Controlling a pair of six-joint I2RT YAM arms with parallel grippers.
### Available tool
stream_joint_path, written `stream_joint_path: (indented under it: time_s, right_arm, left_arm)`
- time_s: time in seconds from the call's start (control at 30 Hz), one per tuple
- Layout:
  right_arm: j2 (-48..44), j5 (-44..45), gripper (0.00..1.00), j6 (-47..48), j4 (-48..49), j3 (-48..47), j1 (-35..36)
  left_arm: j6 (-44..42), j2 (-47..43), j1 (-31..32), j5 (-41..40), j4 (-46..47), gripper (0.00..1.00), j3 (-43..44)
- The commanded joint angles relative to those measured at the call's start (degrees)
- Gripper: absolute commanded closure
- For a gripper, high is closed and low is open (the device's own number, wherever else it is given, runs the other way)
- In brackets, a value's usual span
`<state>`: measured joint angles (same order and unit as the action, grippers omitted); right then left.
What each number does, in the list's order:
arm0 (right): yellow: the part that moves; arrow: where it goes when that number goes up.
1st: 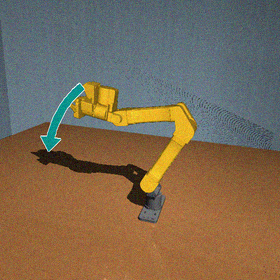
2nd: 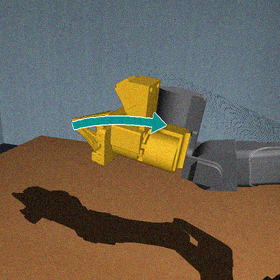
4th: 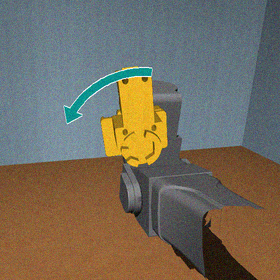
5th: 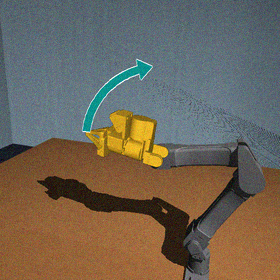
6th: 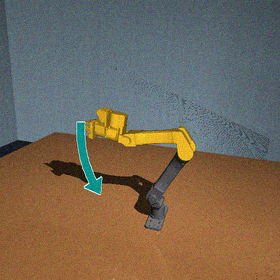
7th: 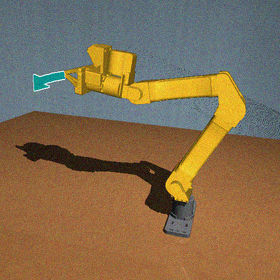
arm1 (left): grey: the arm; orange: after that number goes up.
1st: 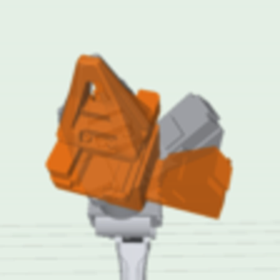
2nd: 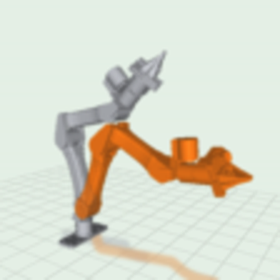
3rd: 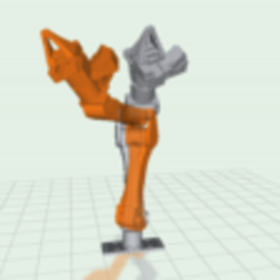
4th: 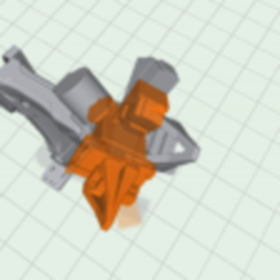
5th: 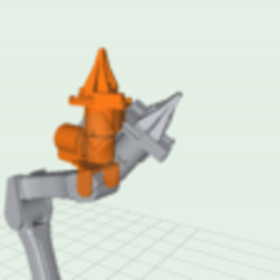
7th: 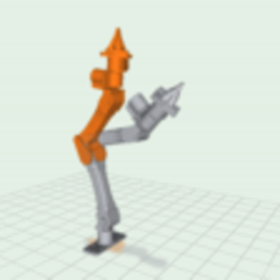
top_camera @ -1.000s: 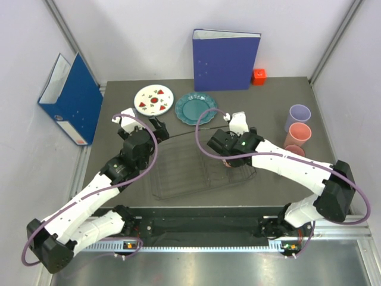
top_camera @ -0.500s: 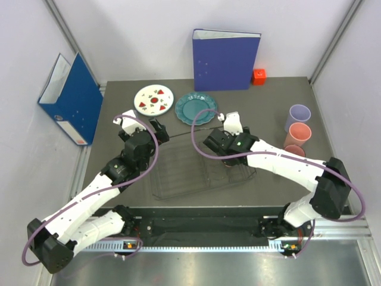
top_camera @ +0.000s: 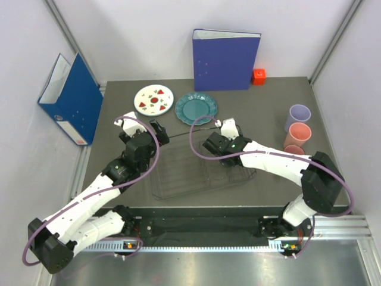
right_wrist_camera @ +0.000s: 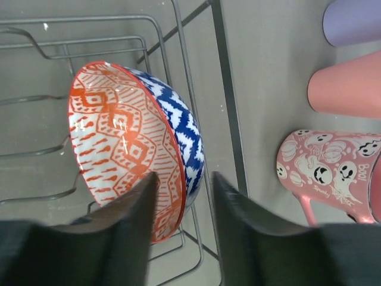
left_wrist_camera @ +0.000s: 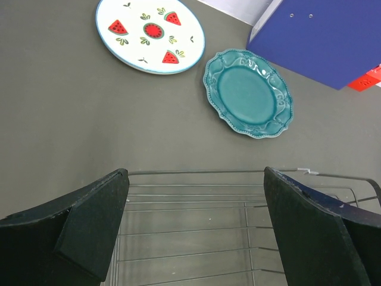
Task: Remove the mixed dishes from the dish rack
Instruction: Pick up the bowl from the dish rack.
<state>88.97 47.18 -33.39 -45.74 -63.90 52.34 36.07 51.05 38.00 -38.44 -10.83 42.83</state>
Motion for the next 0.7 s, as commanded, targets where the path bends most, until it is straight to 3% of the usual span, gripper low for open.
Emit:
stream_joint_path:
  time_s: [0.0,0.23,0.67]
  right_arm:
    - [0.85,1.34,0.65,0.25,2.14,0.62,-0.66]
    - [-0.46,2.57,1.0,-0.62,1.1,0.62,-0.74]
    - [-6.35,8.1,1.0,-1.77,-7.87,-8.17,1.01]
  left_arm:
    - [0.49,0.28,0.06,-0.15,1.42,0.01,-0.2]
    - [0.31,0.28,0.06,-0.24,1.43,0.01,-0.2]
    - [0.75,-0.07,0.06,0.03,1.43,0.01,-0.46]
